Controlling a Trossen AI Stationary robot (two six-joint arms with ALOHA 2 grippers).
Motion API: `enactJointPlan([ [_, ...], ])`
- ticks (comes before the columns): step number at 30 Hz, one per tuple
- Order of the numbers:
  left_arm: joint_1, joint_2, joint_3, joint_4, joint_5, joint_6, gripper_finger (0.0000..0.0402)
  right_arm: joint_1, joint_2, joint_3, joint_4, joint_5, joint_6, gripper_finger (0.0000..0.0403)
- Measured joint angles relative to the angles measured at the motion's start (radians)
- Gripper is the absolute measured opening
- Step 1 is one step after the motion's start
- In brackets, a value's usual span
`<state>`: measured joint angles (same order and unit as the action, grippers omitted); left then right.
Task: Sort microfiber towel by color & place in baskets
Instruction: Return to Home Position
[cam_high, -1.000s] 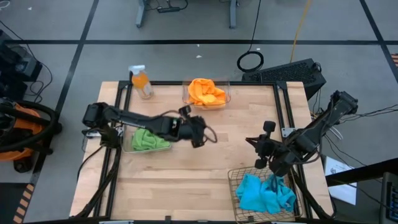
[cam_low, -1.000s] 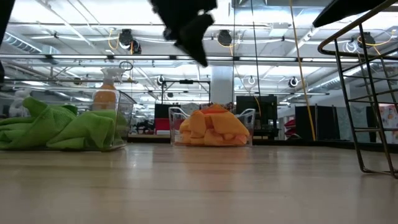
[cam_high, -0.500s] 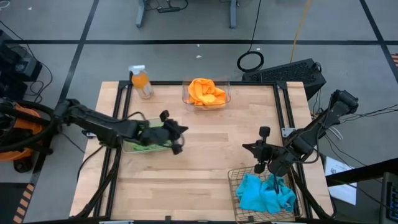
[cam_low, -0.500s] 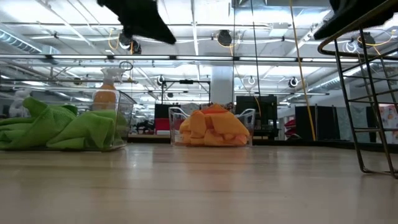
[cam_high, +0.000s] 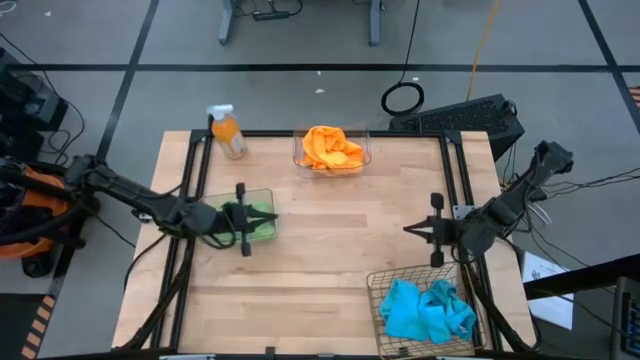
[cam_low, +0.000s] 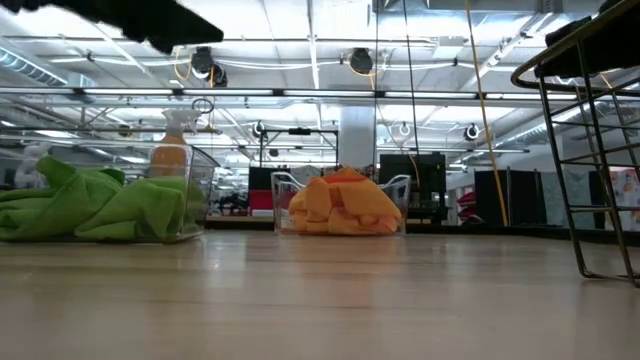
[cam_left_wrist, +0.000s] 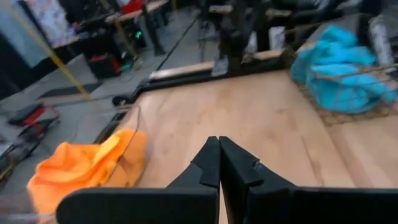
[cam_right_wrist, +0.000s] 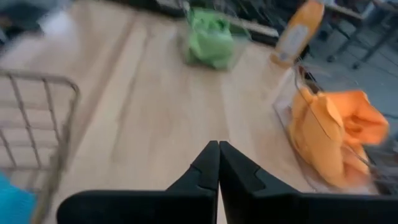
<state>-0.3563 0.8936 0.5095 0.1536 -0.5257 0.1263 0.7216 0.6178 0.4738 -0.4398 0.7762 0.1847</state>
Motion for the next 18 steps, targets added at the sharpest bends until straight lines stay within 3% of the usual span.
enactJointPlan([
  [4, 0.024, -0.085, -0.117, 0.112, 0.105, 0.018, 0.0002, 0.000, -0.102, -0.076, 0.126, -0.052, -0.099, 0.0000],
  [10, 0.050, -0.181, -0.246, 0.279, 0.316, 0.074, 0.0002, -0.003, -0.203, -0.158, 0.251, -0.047, -0.193, 0.0000],
  [18, 0.097, -0.272, -0.338, 0.320, 0.456, 0.092, 0.0002, -0.003, -0.275, -0.279, 0.338, -0.060, -0.206, 0.0000],
])
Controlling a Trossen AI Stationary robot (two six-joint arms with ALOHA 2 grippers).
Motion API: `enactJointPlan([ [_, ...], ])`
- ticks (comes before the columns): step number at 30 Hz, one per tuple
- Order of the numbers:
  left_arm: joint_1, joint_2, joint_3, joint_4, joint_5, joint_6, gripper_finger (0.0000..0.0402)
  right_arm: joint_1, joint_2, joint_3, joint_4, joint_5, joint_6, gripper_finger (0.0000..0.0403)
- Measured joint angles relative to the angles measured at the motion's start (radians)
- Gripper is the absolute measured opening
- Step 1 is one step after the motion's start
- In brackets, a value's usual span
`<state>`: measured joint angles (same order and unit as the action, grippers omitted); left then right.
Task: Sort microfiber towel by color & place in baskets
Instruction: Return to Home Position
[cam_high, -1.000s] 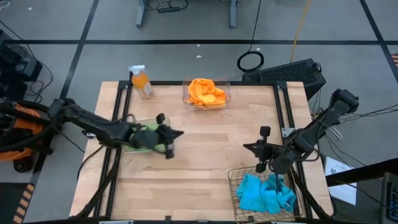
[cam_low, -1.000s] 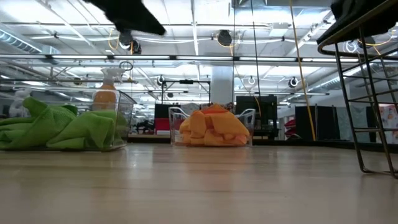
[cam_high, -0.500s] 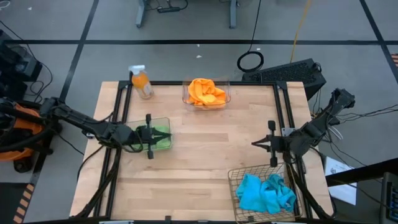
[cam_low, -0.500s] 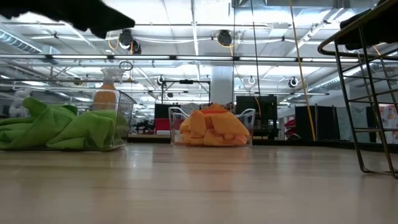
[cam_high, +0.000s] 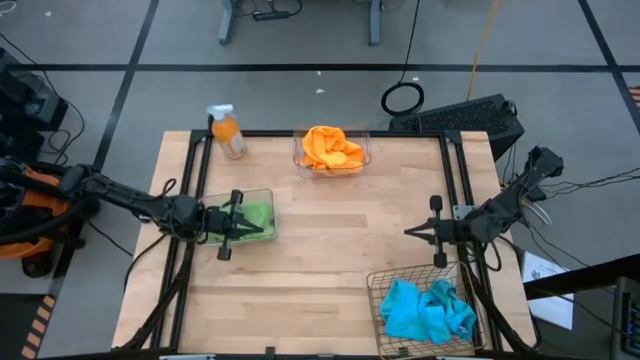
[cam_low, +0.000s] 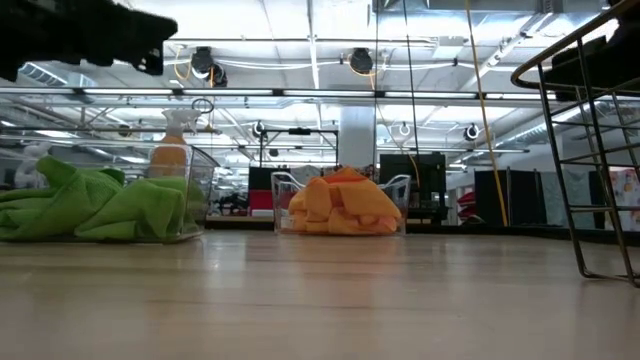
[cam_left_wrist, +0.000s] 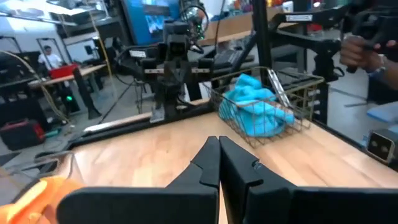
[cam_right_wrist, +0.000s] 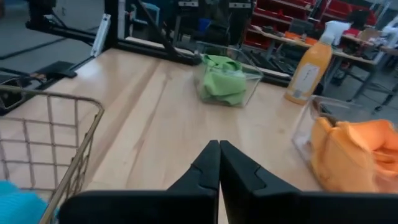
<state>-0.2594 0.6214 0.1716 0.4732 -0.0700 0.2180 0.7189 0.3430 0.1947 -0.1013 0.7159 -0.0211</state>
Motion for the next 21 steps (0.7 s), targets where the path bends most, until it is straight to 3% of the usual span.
enactJointPlan([
  [8, 0.064, -0.047, -0.104, 0.090, 0.035, -0.030, 0.0002, 0.000, -0.037, -0.088, 0.090, -0.026, -0.009, 0.0000],
  [13, 0.102, -0.088, -0.144, 0.089, 0.042, -0.065, 0.0002, 0.000, -0.070, -0.154, 0.176, -0.164, -0.015, 0.0000],
  [21, 0.132, -0.121, -0.147, 0.058, 0.118, -0.082, 0.0002, -0.020, -0.104, -0.180, 0.211, -0.201, -0.036, 0.0000],
])
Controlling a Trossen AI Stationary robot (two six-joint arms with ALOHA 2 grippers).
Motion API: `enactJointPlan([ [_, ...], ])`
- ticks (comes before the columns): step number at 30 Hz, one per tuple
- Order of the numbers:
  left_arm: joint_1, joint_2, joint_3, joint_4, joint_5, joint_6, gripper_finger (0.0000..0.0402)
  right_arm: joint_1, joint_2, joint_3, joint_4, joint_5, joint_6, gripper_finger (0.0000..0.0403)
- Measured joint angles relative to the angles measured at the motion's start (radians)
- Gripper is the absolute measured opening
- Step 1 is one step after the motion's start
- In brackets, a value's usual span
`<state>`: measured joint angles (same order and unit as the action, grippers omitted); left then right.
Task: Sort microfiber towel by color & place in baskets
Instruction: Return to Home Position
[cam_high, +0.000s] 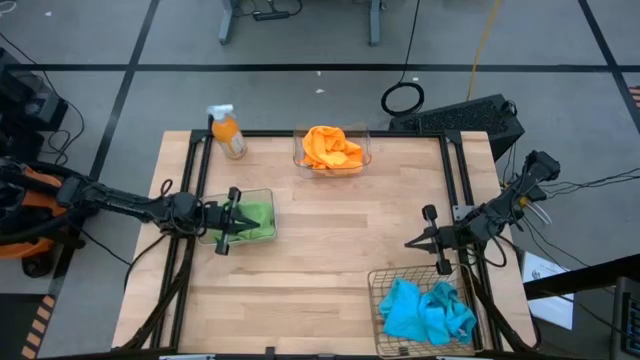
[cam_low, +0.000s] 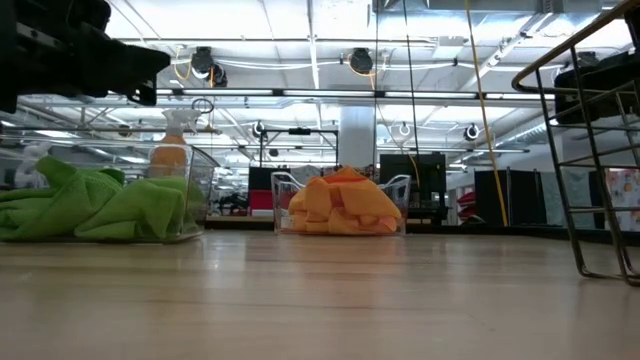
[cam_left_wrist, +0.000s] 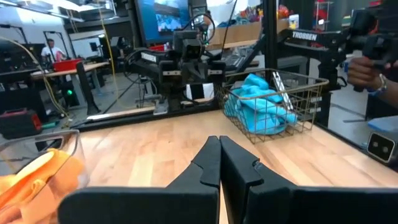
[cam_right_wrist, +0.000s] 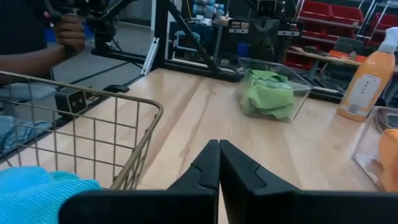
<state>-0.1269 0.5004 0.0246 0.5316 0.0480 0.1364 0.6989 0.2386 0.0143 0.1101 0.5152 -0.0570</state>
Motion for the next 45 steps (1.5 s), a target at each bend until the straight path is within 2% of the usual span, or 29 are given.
enactJointPlan([
  [8, 0.017, -0.013, 0.000, -0.053, 0.004, -0.017, 0.0002, -0.037, 0.001, 0.000, 0.027, -0.031, -0.059, 0.0000],
  [13, 0.017, -0.013, 0.000, -0.055, 0.012, -0.018, 0.0002, -0.106, 0.001, 0.000, 0.089, -0.133, -0.100, 0.0000],
  [20, 0.017, -0.013, 0.000, -0.072, 0.012, -0.016, 0.0002, -0.217, 0.001, 0.000, 0.077, -0.157, -0.075, 0.0000],
  [24, 0.017, -0.013, 0.000, -0.074, 0.012, -0.004, 0.0002, -0.276, 0.001, 0.000, 0.092, -0.211, -0.075, 0.0000],
  [34, 0.017, -0.038, 0.001, -0.086, 0.012, -0.015, 0.0002, -0.361, 0.001, 0.000, 0.051, -0.201, -0.022, 0.0000],
  [45, 0.017, -0.182, 0.002, -0.227, 0.011, -0.025, 0.0002, -0.366, -0.001, 0.000, 0.027, -0.208, -0.007, 0.0000],
])
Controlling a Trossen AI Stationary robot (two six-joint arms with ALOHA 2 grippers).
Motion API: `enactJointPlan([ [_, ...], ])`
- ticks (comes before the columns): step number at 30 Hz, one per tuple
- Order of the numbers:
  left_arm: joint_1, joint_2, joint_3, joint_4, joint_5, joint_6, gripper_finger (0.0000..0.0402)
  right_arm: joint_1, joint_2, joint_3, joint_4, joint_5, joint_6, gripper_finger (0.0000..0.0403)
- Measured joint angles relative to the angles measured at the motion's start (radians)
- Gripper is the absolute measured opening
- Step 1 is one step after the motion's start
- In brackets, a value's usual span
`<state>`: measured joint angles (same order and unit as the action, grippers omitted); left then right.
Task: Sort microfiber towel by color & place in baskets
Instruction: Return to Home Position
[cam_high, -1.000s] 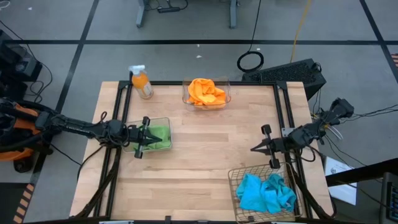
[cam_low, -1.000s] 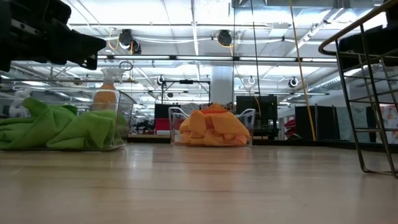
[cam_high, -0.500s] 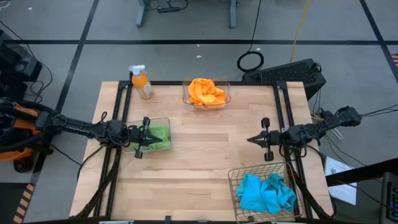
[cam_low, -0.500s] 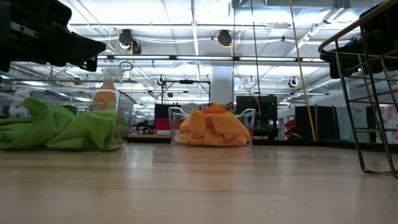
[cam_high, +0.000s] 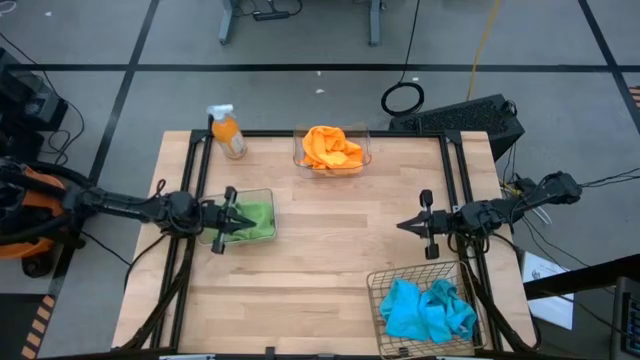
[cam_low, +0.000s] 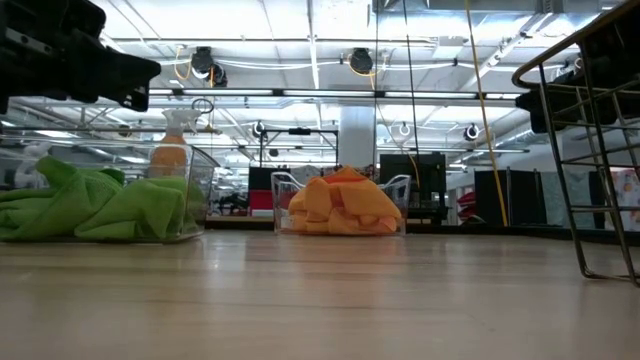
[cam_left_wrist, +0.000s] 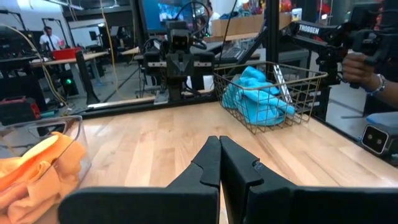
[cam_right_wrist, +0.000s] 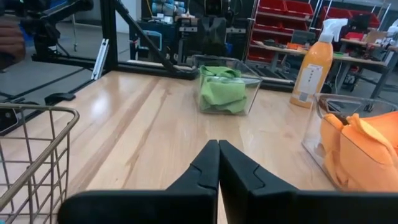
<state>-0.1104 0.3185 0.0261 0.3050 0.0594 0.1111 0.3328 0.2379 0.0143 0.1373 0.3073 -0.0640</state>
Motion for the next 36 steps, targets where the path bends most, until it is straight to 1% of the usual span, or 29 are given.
enactJointPlan([
  [10, 0.000, -0.162, 0.000, -0.150, 0.001, -0.001, 0.0002, 0.000, -0.028, 0.000, -0.007, 0.004, -0.028, 0.0000],
  [20, 0.000, -0.318, 0.000, -0.303, 0.005, -0.001, 0.0002, 0.000, -0.172, 0.001, -0.072, 0.006, -0.025, 0.0000],
  [26, 0.000, -0.318, 0.001, -0.309, -0.001, 0.000, 0.0002, 0.000, -0.230, 0.001, -0.074, 0.004, -0.043, 0.0000],
  [28, 0.000, -0.318, 0.001, -0.307, -0.002, 0.000, 0.0002, 0.000, -0.231, 0.002, -0.080, -0.030, -0.043, 0.0000],
  [32, 0.000, -0.318, 0.001, -0.284, -0.003, 0.004, 0.0002, 0.001, -0.231, 0.002, -0.089, -0.138, -0.037, 0.0000],
  [36, 0.000, -0.318, 0.001, -0.278, -0.003, 0.007, 0.0002, 0.000, -0.229, 0.002, -0.097, -0.158, -0.038, 0.0000],
])
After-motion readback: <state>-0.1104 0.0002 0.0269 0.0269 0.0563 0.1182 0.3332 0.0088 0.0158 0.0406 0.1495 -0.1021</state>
